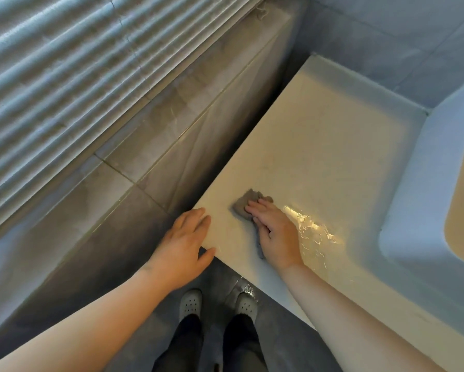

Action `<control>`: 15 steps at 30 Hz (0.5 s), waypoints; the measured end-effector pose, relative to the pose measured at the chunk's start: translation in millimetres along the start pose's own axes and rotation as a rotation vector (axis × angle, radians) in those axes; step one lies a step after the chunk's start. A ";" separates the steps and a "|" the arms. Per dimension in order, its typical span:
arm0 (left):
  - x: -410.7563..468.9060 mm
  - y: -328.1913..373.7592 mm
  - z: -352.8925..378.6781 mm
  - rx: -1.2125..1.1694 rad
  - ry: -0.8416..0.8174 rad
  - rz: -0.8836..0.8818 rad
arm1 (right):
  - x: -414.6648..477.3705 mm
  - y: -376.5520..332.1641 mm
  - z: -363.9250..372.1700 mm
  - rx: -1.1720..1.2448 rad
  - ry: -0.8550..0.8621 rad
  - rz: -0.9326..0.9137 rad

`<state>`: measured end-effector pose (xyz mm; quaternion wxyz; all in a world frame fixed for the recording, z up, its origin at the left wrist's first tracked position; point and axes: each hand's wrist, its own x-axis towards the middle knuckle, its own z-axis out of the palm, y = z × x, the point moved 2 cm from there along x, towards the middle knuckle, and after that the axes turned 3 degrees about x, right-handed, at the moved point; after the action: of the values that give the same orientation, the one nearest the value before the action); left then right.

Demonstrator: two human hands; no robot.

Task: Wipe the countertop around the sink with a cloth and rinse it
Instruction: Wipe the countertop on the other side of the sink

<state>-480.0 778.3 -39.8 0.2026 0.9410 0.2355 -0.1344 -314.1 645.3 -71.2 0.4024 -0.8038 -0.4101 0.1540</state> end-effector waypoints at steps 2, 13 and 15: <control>1.4 -0.3 -1.0 -0.018 0.008 0.010 | -12.4 -9.2 3.2 0.026 -0.050 0.000; -0.7 1.7 -1.9 0.024 -0.026 0.011 | 15.2 2.1 -78.4 0.167 0.290 0.172; -0.6 2.8 -3.3 0.020 -0.017 0.021 | 29.4 22.6 -96.2 0.113 0.335 0.222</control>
<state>-478.6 777.2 -35.9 0.1965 0.9442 0.2226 -0.1424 -228.3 610.6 -25.7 0.4901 -0.8346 -0.2370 0.0843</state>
